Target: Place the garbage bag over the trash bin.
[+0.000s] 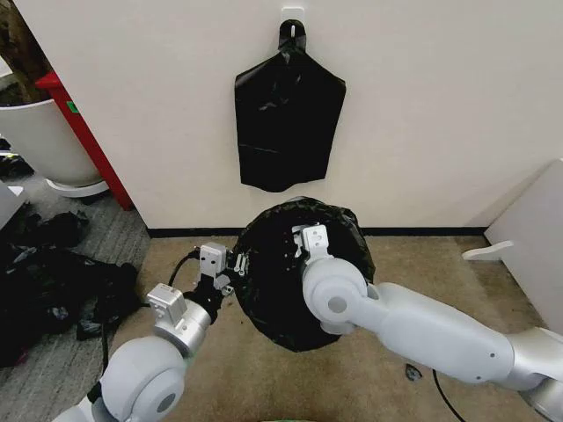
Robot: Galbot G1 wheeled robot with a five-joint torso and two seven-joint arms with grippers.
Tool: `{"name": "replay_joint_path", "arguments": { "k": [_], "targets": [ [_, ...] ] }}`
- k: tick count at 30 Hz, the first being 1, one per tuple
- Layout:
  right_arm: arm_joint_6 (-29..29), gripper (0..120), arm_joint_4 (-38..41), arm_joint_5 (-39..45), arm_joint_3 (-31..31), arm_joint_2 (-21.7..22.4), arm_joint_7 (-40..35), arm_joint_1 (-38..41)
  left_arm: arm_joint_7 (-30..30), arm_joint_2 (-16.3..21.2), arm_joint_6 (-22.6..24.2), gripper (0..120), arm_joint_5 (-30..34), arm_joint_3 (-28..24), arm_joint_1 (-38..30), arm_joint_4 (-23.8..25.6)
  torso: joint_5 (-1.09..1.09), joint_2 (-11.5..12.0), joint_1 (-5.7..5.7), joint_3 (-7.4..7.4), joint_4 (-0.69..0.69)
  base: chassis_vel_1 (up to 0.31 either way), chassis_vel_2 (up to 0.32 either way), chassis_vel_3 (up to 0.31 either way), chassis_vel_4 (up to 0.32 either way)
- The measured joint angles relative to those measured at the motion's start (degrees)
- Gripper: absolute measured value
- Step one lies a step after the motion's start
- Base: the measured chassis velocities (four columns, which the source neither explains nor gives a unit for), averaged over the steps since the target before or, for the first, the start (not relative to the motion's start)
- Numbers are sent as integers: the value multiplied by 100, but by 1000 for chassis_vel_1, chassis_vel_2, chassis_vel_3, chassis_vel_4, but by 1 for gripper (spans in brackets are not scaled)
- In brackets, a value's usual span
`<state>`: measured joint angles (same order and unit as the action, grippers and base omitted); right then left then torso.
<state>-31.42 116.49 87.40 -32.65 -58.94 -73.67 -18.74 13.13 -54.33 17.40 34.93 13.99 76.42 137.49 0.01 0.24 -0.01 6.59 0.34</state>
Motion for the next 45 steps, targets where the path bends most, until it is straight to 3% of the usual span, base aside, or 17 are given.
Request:
{"name": "replay_joint_path", "arguments": {
  "k": [17, 23, 30, 45],
  "targets": [
    [42, 0, -202, -117, 32, -150, 52, 5, -183, 83, -4, 1, 110, -14, 39, 140, 0, 0, 0, 0, 0, 0, 0, 0, 0],
    [55, 0, -25, -51, 1, -45, 42, -7, 118, 32, 2, 1, 224, 38, -64, 22, 0, 0, 0, 0, 0, 0, 0, 0, 0],
    [79, 0, 338, 59, -20, 94, 96, -106, 623, -82, 316, 1, 671, 12, -229, -108, 0, 0, 0, 0, 0, 0, 0, 0, 0],
    [118, 0, 1282, 171, 211, 524, 678, -273, 1519, -328, 708, 1, 1961, 1, -496, -482, 0, 0, 0, 0, 0, 0, 0, 0, 0]
  ]
}}
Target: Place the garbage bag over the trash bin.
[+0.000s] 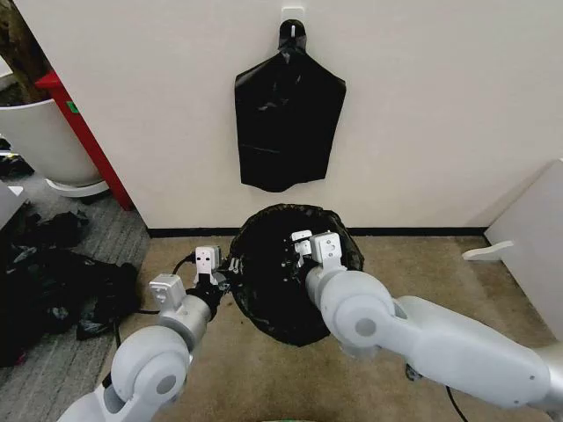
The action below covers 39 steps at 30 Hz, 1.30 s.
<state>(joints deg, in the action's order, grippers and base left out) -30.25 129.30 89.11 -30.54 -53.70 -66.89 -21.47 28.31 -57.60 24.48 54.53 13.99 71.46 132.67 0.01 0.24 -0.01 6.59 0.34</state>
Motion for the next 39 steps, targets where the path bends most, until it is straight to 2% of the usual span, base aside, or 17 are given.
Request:
{"name": "replay_joint_path", "arguments": {
  "k": [5, 13, 16, 18, 19, 21, 24, 26, 27, 29, 31, 33, 35, 39],
  "targets": [
    [87, 0, 345, -75, 296, 209, 529, -147, 520, -31, 187, 1, 567, 26, -104, -156, 0, 0, 0, 0, 0, 0, 0, 0, 0],
    [474, 0, 871, -558, 992, 755, 1613, -670, 796, -69, 279, 1, 1000, 37, -112, -390, 0, 0, 0, 0, 1, 0, 0, 0, 0],
    [658, 0, 904, -1148, 1452, 1086, 2485, -877, 889, -127, 281, 1, 1189, 43, -30, -424, 1, 0, 0, 0, 0, 0, 0, 0, 0],
    [808, 0, 905, -1491, 1634, 1286, 2687, -938, 933, -182, 280, 1, 1352, 47, -36, -476, 1, 0, 0, 0, 0, 0, 0, 0, 0],
    [855, 5, 908, -1602, 1704, 1346, 2703, -977, 963, -213, 279, 1, 1420, 46, -49, -516, 0, 0, 0, 0, 1, 0, 0, 0, 0],
    [862, 7, 909, -1626, 1718, 1356, 2702, -987, 973, -223, 279, 1, 1436, 46, -52, -529, 0, 0, 0, 0, 1, 0, 0, 0, 0],
    [939, 22, 943, -2034, 1917, 1466, 2695, -1250, 1097, -302, 270, 1, 1557, 51, -84, -662, 1, 0, 0, 0, -1, 0, 0, 0, 0],
    [1302, 29, 939, -2795, 2272, 1577, 2942, -1949, 1365, -395, 293, 1, 1860, 63, -183, -778, 0, 0, 0, 0, 0, 0, 0, 0, 0],
    [1302, 29, 939, -2795, 2272, 1577, 2942, -1949, 1365, -395, 293, 1, 1860, 63, -183, -778, 0, 0, 0, 0, 0, 0, 0, 0, 0],
    [1656, 38, 821, -3363, 2808, 1563, 3444, -2712, 1436, -427, 326, 1, 1939, 63, -200, -825, 2, 0, 0, 0, 0, 0, 0, 0, 0],
    [1904, 48, 699, -3943, 3417, 1452, 3857, -3423, 1435, -434, 339, 1, 1951, 54, -183, -864, 1, 0, 0, 0, 2, 0, 0, 0, 0],
    [1932, 48, 683, -4024, 3503, 1432, 3893, -3521, 1431, -435, 341, 1, 1951, 52, -177, -869, 1, 0, 0, 0, 2, 0, 0, 0, 0],
    [2049, 59, 616, -4483, 4173, 1196, 4087, -4242, 1382, -427, 356, 1, 1893, 10, -139, -908, 2, 0, 0, 0, 0, 0, 0, 0, 0],
    [2119, 76, 645, -4921, 4711, 800, 4194, -4960, 1405, -391, 423, 1, 1759, -86, -146, -931, 2, 0, 0, 0, 0, 0, 0, 0, 0]
  ]
}}
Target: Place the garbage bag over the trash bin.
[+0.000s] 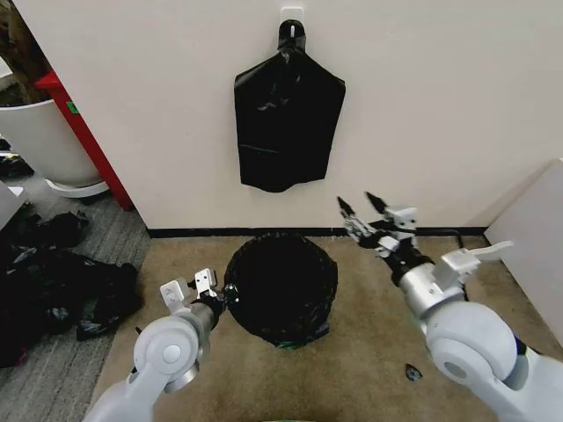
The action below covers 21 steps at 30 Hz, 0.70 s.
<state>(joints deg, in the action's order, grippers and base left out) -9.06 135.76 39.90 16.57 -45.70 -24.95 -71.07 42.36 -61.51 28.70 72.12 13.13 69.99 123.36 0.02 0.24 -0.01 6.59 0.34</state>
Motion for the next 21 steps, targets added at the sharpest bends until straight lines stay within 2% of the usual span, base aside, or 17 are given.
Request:
{"name": "replay_joint_path", "arguments": {
  "k": [2, 7, 16, 21],
  "targets": [
    [13, 80, 22, -81, 64, -108, 23, -125, 21, 11, 12, 1, -55, -37, -14, -3, -1, 0, 0, 0, 1, 0, 0, 0, 0],
    [45, 98, 114, -332, 87, -478, 46, -445, -6, -2, -51, 1, -262, -131, -218, -294, -2, 0, 0, 0, -1, 0, 0, 0, 0],
    [46, 100, 150, -426, -29, -625, 17, -599, -16, -358, 8, 1, -226, -209, -438, -698, -3, 0, 0, 0, 0, 0, 0, 0, 0],
    [44, 100, 159, -401, -41, -607, -1, -584, -5, -422, 67, 1, -277, -227, -455, -776, -2, 0, 0, 0, 0, 0, 0, 0, 0]
  ]
}}
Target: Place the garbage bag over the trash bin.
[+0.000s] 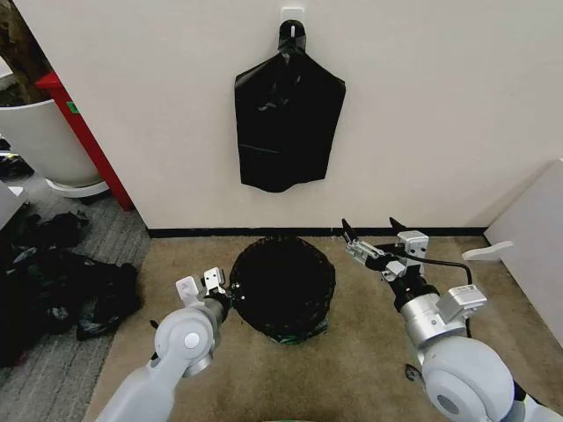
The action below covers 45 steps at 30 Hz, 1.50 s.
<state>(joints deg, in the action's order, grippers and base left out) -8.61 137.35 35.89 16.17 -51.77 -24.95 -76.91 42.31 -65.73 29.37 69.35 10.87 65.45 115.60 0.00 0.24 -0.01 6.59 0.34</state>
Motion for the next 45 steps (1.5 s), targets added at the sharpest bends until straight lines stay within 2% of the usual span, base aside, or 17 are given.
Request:
{"name": "replay_joint_path", "arguments": {
  "k": [7, 9, 10, 16, 18, 24, 25, 29, 34, 42, 45],
  "targets": [
    [-15, 100, 17, 61, -75, 4, -25, 58, -103, -62, 27, 1, -359, -104, -33, -181, 2, 0, 0, 0, -1, 0, 0, 0, 0],
    [-22, 100, 19, 87, -100, 11, -38, 93, -146, -92, 21, 9, -401, -138, -33, -200, 2, 0, 0, -1, -1, 0, 0, 0, 0],
    [-22, 100, 19, 87, -100, 11, -38, 93, -146, -92, 21, 9, -401, -138, -33, -200, 2, 0, 0, -1, -1, 0, 0, 0, 0],
    [-32, 100, 36, 161, -80, 97, -68, 131, -212, -142, 37, 34, -512, -207, -27, -197, 0, 0, 0, 0, 0, 0, 0, 0, 0],
    [-33, 100, 40, 171, -73, 105, -76, 129, -211, -141, 42, 37, -534, -214, -21, -178, 0, 0, 0, 0, 0, 0, 0, 0, 0],
    [-47, 100, 62, 253, -57, 131, -105, 156, -183, -5, 71, 62, -654, -176, 91, 46, -1, 0, 0, 1, 0, 0, 0, 0, 0],
    [-47, 100, 62, 253, -57, 131, -105, 156, -183, -5, 71, 62, -654, -176, 91, 46, -1, 0, 0, 1, 0, 0, 0, 0, 0],
    [-52, 100, 77, 260, -103, 131, -108, 155, -426, 104, 58, 81, -743, -71, 199, 177, 0, 0, 0, 1, 0, 0, 0, 0, 0],
    [-58, 100, 104, 260, -142, 133, -109, 135, -675, 162, 34, 97, -774, 12, 304, 311, 0, 0, 0, 0, 0, 0, 0, 0, 0],
    [-75, 100, 150, 280, -112, 119, -136, 141, -1063, 307, -192, 100, -866, 121, 488, 694, 0, 0, 0, 0, 0, 0, 0, 0, 0],
    [-116, 100, 165, 287, 73, 94, -178, 87, -1417, 500, -535, 100, -1234, 195, 669, 1010, 0, 0, 0, 0, 0, 0, 0, 0, 0]
  ]
}}
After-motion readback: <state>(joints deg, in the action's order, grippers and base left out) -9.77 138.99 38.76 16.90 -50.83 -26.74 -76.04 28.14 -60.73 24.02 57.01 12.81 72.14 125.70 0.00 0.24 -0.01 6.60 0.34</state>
